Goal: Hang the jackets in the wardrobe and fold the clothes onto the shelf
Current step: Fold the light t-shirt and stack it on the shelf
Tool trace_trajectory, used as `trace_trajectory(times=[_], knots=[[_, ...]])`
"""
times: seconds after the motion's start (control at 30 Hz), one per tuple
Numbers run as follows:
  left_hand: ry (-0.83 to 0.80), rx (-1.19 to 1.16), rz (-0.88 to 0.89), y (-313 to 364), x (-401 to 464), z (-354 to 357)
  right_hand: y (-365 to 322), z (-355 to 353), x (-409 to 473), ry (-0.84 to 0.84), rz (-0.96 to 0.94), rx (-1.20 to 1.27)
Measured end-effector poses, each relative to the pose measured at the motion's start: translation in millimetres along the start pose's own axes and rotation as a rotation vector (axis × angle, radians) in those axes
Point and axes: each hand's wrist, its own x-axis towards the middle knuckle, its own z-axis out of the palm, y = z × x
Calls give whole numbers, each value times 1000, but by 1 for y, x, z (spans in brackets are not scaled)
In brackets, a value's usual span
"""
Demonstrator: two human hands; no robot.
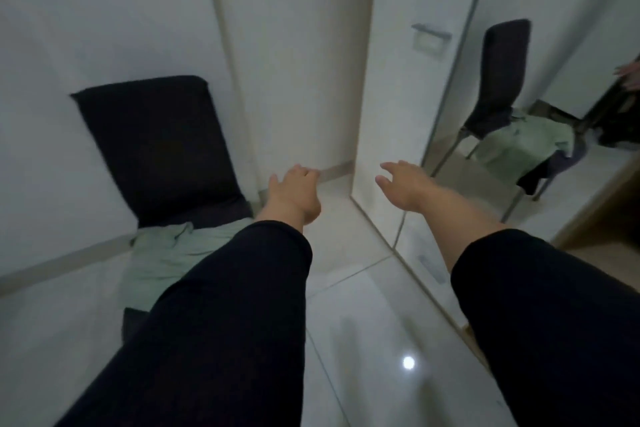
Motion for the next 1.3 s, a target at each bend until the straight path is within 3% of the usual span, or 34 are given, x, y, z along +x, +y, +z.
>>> trace_trajectory(times=[0.37, 0.6, 0.93, 1.1, 1.3], knots=[[-36, -107, -368, -232, -82, -7, -241, 80, 23, -139, -422, -58], [-94, -134, -481, -335, -116, 23, -336, 153, 31, -258, -485, -2], [-216, -293, -570, -411, -113, 140, -380, 290, 51, -463, -508, 33], [-221, -360, -570, -440, -90, 229, -382, 381, 77, -472, -521, 43], [-136, -441, -570, -462, -69, 319, -375, 477, 102, -363, -605, -134]])
